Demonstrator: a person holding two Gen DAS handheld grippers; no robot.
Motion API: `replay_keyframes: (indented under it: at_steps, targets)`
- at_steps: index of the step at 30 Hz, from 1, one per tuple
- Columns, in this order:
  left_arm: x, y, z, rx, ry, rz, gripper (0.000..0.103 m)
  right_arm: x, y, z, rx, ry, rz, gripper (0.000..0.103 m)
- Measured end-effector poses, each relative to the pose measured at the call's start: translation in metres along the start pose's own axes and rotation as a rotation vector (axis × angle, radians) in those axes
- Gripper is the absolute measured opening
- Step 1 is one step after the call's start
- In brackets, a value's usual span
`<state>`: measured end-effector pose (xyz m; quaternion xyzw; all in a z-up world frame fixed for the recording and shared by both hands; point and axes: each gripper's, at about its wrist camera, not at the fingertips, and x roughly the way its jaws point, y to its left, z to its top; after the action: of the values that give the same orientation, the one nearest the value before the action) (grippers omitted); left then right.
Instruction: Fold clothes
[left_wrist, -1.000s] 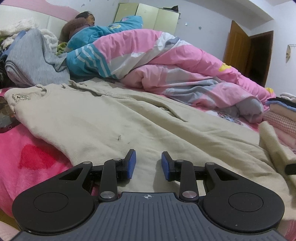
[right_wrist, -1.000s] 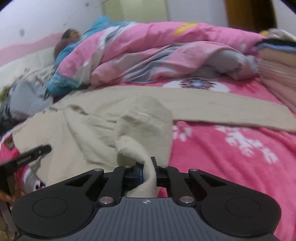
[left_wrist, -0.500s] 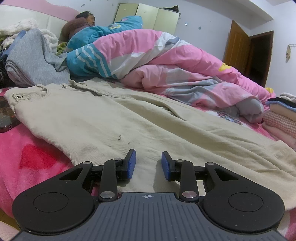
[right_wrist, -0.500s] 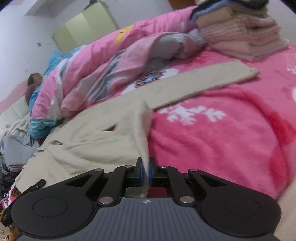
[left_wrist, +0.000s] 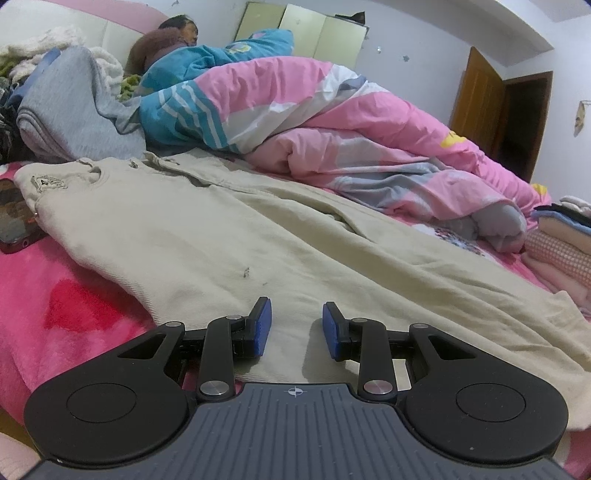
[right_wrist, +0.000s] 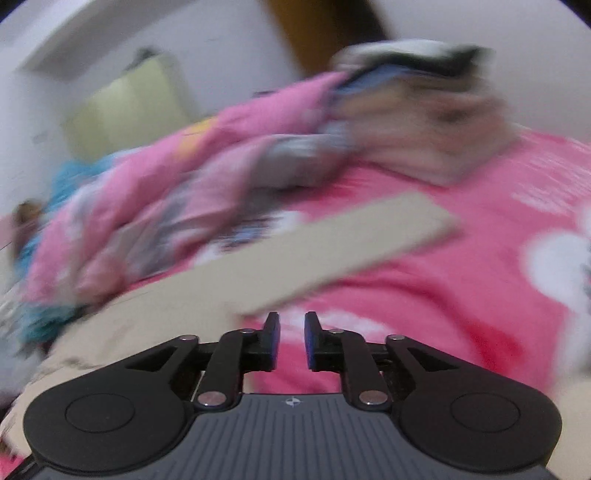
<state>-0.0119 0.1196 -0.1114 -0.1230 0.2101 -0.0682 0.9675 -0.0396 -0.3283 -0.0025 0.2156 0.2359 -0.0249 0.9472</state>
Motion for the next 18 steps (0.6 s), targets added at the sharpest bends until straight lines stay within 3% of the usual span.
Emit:
replay_keyframes:
  at_steps: [2,5,8,13,18]
  targets:
    - [0.0,0.002,0.0,-0.002,0.002,-0.005,0.031,0.017,0.027,0.002,-0.065,0.053,0.102,0.036]
    - [-0.001,0.004,0.001,-0.008,0.005,-0.013,0.031,0.044,0.065,-0.004,-0.155,0.142,0.209,0.036]
    - [-0.001,0.006,0.001,-0.015,0.006,-0.021,0.031,0.065,0.087,-0.01,-0.229,0.187,0.234,0.037]
    - [-0.001,0.009,0.002,-0.033,0.013,-0.032,0.031,0.083,0.071,0.006,-0.177,0.196,0.109,0.037]
    - [-0.001,0.009,0.003,-0.05,0.018,-0.032,0.031,0.051,0.011,0.017,0.005,0.105,-0.001,0.062]
